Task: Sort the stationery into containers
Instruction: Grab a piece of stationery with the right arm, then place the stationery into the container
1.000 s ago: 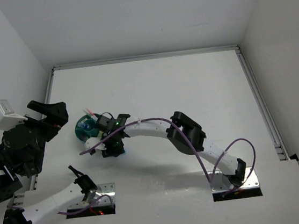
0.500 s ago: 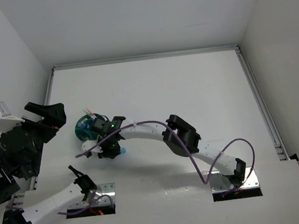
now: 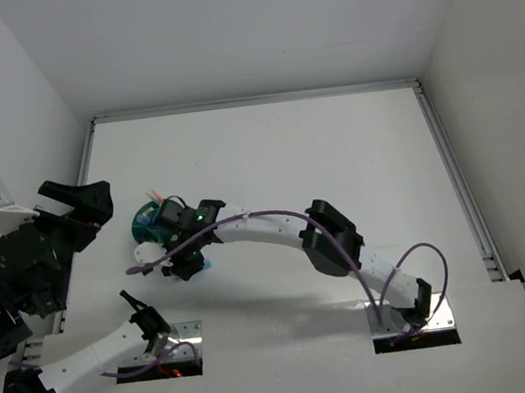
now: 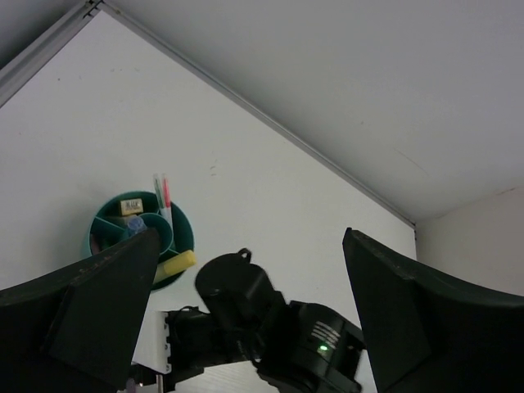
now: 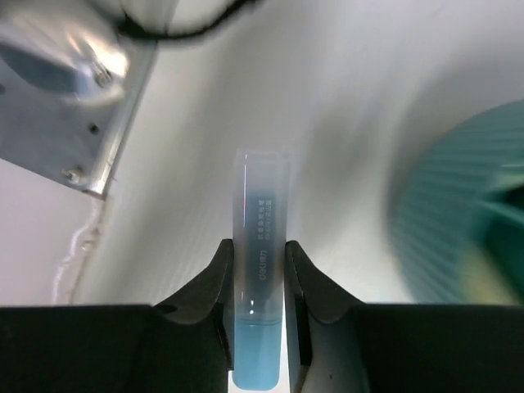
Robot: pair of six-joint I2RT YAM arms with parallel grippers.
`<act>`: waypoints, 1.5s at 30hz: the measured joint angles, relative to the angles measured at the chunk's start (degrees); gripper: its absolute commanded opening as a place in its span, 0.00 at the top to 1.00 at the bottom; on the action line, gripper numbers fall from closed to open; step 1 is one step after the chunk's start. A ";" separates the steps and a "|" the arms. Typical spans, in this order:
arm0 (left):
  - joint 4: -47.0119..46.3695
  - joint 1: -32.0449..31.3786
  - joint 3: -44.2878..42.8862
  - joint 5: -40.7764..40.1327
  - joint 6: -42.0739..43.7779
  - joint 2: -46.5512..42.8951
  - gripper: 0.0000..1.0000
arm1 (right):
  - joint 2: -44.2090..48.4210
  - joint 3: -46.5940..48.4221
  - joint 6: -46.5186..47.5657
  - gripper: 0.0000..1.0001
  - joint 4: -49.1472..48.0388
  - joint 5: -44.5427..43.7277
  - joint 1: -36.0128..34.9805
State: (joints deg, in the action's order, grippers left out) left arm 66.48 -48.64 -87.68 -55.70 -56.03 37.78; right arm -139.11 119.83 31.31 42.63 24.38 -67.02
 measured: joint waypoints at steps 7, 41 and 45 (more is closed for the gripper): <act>-0.92 0.00 -1.09 0.37 -0.02 2.67 0.00 | 20.63 -13.11 -0.50 1.00 -19.43 3.72 0.61; -1.36 0.00 -0.04 -0.07 -7.67 1.86 0.00 | 8.41 -29.46 -35.01 1.00 -100.35 22.77 12.50; -1.42 0.00 0.66 -0.35 -7.58 1.86 0.00 | 5.31 -28.15 -37.13 1.00 -101.57 22.21 12.50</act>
State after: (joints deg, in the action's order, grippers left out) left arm 65.06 -48.64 -87.02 -56.05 -63.61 39.64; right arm -133.80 91.68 -5.82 -58.94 46.59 -54.52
